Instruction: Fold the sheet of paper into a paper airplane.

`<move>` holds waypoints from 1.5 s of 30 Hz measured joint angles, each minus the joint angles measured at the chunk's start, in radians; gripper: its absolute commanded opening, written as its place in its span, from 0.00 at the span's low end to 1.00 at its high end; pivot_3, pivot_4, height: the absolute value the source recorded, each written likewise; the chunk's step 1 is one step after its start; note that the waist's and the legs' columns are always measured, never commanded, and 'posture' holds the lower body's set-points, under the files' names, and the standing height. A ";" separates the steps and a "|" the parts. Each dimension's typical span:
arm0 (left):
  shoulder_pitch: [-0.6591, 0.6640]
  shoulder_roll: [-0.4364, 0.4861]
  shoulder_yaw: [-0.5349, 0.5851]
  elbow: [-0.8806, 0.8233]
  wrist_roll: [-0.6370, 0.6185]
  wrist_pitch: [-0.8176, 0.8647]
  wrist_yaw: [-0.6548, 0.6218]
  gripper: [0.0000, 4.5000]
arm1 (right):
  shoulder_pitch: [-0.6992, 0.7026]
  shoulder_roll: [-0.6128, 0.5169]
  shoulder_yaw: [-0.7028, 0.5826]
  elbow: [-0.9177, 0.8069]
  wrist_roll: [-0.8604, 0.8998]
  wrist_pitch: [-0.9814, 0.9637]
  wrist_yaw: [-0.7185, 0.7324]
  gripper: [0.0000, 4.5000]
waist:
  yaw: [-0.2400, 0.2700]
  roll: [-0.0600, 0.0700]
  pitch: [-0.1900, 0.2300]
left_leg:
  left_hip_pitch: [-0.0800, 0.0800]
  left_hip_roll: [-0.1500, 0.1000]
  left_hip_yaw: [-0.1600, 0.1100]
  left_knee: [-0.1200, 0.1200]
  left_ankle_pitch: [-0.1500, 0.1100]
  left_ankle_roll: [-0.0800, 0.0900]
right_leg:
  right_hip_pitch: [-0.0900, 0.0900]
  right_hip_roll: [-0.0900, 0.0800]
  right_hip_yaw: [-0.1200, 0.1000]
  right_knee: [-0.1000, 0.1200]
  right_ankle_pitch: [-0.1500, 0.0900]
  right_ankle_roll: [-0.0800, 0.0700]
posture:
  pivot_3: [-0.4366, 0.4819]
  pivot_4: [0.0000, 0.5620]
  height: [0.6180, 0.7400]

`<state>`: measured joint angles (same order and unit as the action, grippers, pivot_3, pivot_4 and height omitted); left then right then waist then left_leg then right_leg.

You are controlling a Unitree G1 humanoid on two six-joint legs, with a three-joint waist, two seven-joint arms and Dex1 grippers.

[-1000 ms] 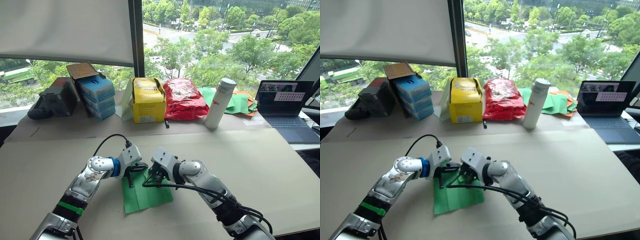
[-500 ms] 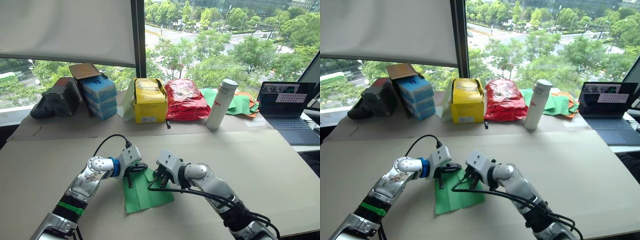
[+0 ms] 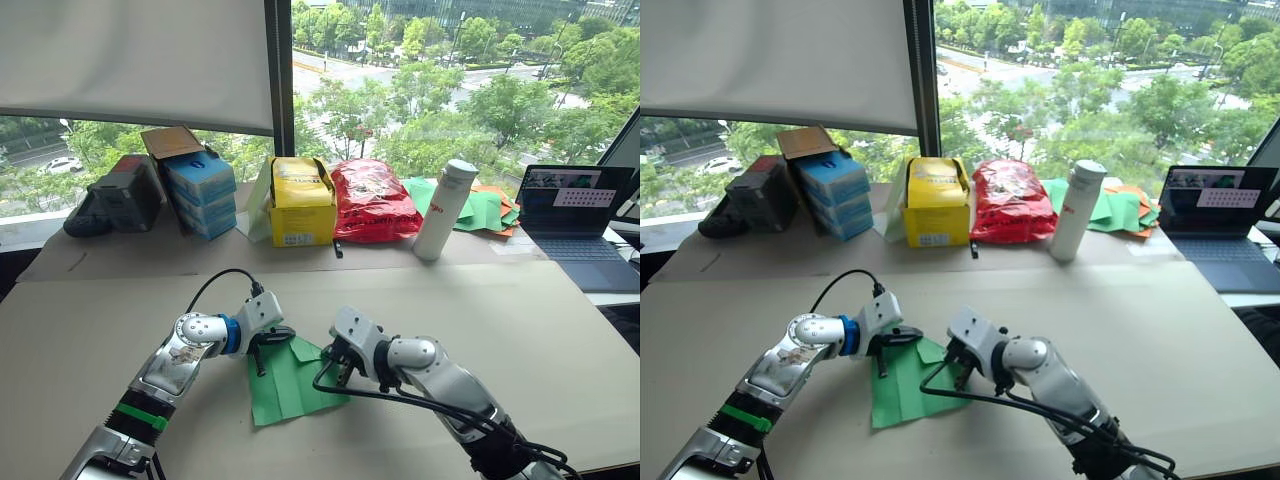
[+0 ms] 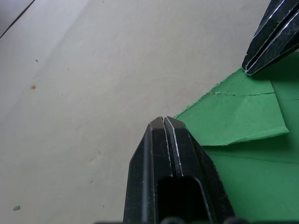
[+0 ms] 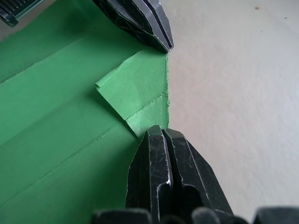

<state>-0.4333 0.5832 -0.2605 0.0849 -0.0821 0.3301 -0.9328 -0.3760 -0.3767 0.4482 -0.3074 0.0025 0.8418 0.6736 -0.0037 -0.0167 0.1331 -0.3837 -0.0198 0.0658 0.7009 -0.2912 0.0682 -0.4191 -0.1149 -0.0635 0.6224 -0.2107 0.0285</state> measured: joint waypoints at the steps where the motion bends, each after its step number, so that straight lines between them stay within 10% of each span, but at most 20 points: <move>1: 0.000 0.000 0.000 0.000 0.000 0.000 0.000 0.00 | 0.004 -0.005 -0.002 -0.007 0.004 0.005 -0.001 0.01 | 0.001 0.000 0.000 | 0.000 0.000 0.000 0.000 0.000 0.000 | 0.000 0.000 0.000 0.000 0.000 0.000 | 0.48 0.27 1.00; 25: -0.002 -0.002 0.007 0.000 0.002 -0.006 -0.008 0.00 | -0.010 0.062 -0.155 -0.118 0.182 0.052 -0.022 0.01 | 0.012 0.001 0.000 | -0.005 0.000 -0.001 0.000 0.000 0.001 | -0.002 -0.001 -0.001 -0.004 0.000 0.000 | 0.48 0.27 1.00; 36: 0.014 -0.002 0.025 -0.014 0.000 0.004 0.006 0.00 | -0.077 0.092 0.008 0.134 0.087 -0.092 -0.063 0.01 | 0.002 0.001 0.001 | -0.005 0.000 0.000 0.000 0.000 0.000 | -0.002 0.001 -0.001 -0.003 0.000 0.000 | 0.48 0.27 1.00; 45: 0.164 -0.042 0.387 -0.189 -0.307 0.345 0.121 0.06 | -0.067 0.077 0.032 0.129 0.078 -0.117 -0.044 0.00 | -0.011 0.000 0.001 | -0.005 0.001 -0.001 -0.001 0.001 -0.001 | -0.003 0.000 -0.001 -0.002 0.000 0.000 | 0.48 0.27 1.00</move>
<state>-0.2689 0.5410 0.1266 -0.1040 -0.3893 0.6753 -0.8122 -0.4434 -0.2994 0.4806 -0.1788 0.0805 0.7248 0.6295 -0.0151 -0.0163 0.1339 -0.3885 -0.0187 0.0646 0.7002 -0.2906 0.0671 -0.4218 -0.1147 -0.0646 0.6209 -0.2107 0.0289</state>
